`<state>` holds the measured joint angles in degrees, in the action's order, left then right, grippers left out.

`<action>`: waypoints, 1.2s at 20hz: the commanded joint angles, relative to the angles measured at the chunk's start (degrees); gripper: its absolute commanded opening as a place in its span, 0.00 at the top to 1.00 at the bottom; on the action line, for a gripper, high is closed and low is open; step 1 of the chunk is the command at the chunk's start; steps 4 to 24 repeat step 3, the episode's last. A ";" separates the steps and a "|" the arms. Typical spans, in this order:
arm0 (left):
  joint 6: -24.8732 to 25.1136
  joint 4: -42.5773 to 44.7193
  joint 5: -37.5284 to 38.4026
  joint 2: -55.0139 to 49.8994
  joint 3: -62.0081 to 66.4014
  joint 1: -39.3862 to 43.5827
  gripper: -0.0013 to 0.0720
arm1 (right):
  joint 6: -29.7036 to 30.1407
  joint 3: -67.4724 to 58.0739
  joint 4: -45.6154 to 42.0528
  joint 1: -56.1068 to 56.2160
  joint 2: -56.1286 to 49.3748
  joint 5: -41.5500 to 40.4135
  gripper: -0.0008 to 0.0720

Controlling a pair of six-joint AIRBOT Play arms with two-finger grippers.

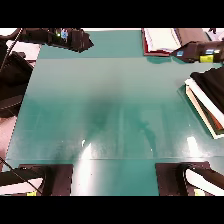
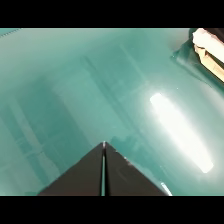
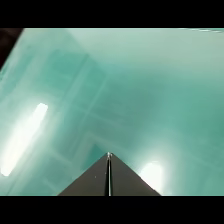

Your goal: Fold the shirts.

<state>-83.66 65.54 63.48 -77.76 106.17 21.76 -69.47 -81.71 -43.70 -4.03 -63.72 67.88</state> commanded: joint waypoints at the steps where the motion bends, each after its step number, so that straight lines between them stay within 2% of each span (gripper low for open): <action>1: 0.00 0.02 -0.02 0.04 0.07 0.02 0.95 | -0.04 -0.07 0.15 2.86 0.02 -0.61 0.96; 24: 0.00 0.02 -0.02 0.04 0.07 0.02 0.95 | -0.02 -0.07 0.13 2.78 0.02 -0.04 0.96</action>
